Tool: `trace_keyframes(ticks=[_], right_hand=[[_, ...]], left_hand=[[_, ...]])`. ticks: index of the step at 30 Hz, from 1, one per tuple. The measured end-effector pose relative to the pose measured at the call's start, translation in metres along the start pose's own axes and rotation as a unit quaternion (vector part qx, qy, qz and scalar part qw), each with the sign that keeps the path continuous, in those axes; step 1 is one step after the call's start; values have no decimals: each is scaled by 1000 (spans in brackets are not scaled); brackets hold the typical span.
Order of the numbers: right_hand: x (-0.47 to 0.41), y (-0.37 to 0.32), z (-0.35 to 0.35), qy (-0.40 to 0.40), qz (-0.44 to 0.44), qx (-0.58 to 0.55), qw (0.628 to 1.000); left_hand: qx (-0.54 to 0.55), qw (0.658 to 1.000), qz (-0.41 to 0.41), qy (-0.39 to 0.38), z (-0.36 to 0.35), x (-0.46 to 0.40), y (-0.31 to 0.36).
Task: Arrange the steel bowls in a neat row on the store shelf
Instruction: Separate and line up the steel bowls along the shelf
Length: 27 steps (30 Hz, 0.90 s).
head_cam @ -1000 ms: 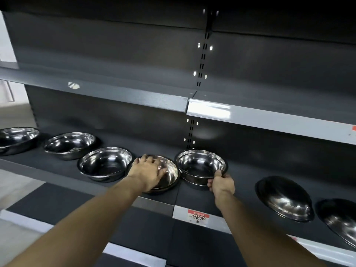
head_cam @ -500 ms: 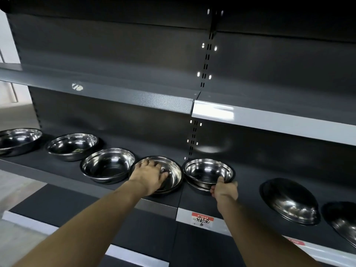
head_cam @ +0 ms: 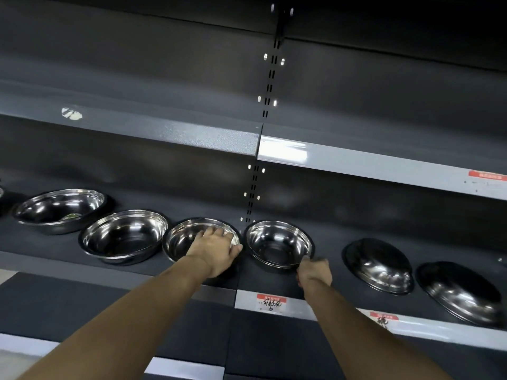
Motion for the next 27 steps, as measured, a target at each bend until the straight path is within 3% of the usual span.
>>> trace_keyframes(ticks=[16, 27], right_hand=[[-42, 46, 122, 44, -51, -6, 998], [-113, 67, 207, 34, -46, -1, 998]], left_hand=[[27, 991, -131, -27, -17, -43, 141], [40, 989, -137, -31, -33, -86, 251]])
Point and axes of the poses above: each hand's wrist, its own x-axis away from the middle knuckle, its own z-axis out of the back of the hand, y = z × x, the point moved 8 cm from there along -x, towards the middle knuckle, and after that the axes turned 8 degrees about -z, right-handed, at the moved point
